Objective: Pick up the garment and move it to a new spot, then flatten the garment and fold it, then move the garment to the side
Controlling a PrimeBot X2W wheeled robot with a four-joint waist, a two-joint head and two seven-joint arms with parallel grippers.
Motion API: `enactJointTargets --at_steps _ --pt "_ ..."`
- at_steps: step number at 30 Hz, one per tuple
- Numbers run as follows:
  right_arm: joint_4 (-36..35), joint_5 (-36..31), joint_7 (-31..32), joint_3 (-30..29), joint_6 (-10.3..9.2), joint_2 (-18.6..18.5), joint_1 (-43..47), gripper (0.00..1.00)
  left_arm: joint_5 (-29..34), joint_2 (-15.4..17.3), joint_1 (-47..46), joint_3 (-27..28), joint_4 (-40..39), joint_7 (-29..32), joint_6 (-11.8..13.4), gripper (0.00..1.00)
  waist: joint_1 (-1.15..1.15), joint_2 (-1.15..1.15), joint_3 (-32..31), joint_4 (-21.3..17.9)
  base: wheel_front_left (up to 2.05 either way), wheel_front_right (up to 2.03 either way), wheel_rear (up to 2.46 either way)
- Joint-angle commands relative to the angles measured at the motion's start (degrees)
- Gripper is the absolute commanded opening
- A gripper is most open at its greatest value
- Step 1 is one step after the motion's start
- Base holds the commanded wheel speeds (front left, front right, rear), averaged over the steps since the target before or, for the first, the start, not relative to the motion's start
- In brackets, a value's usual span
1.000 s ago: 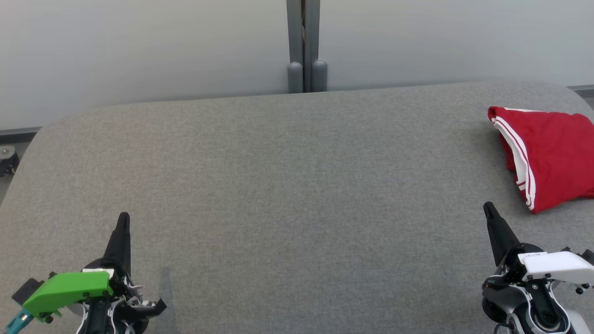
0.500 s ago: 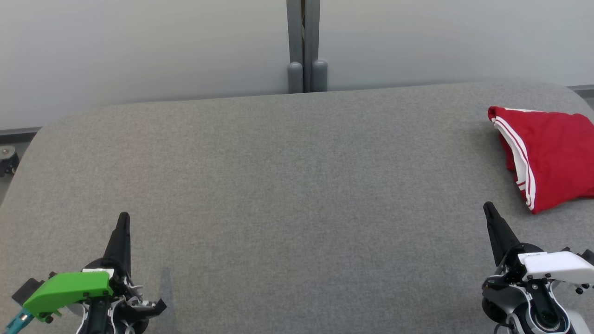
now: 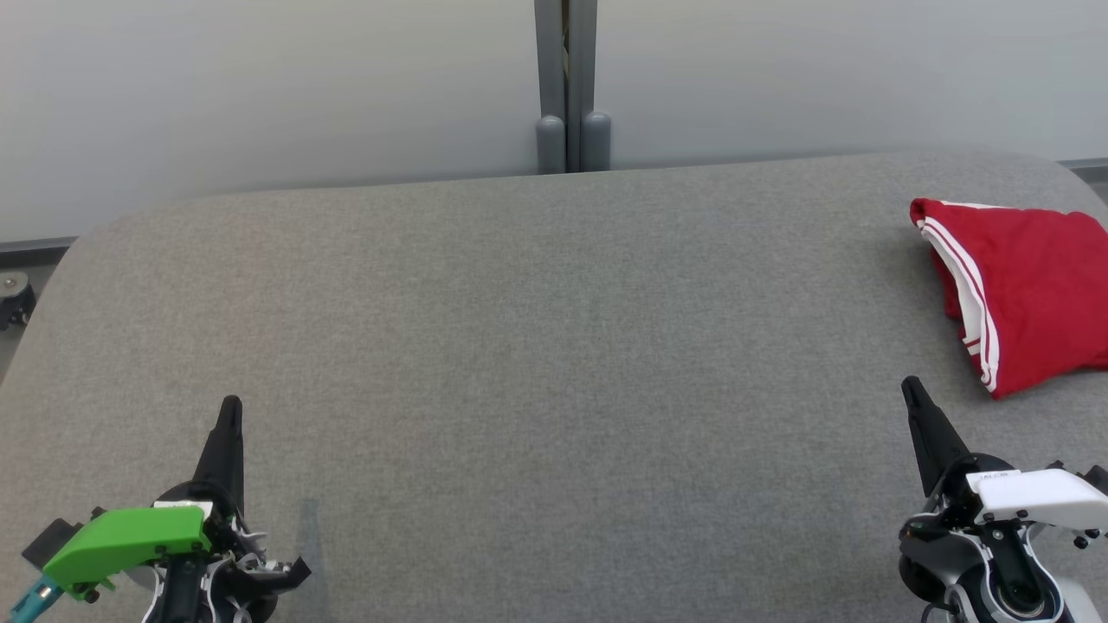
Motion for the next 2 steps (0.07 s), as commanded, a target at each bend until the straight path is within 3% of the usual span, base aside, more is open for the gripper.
enactJointTargets --at_steps 1,2 --pt "-0.17 0.11 0.22 -0.13 0.00 -0.32 -0.37 0.00 -0.23 0.42 -0.81 0.09 -0.20 0.15 0.11 0.00 0.00 0.00 0.00 0.00 0.00 0.00 0.00" --pt "-0.17 0.11 0.22 -0.13 0.00 -0.32 -0.37 0.00 -0.23 0.42 -0.81 0.09 -0.20 0.15 0.11 0.00 0.00 0.00 0.00 0.00 0.00 0.00 0.00"
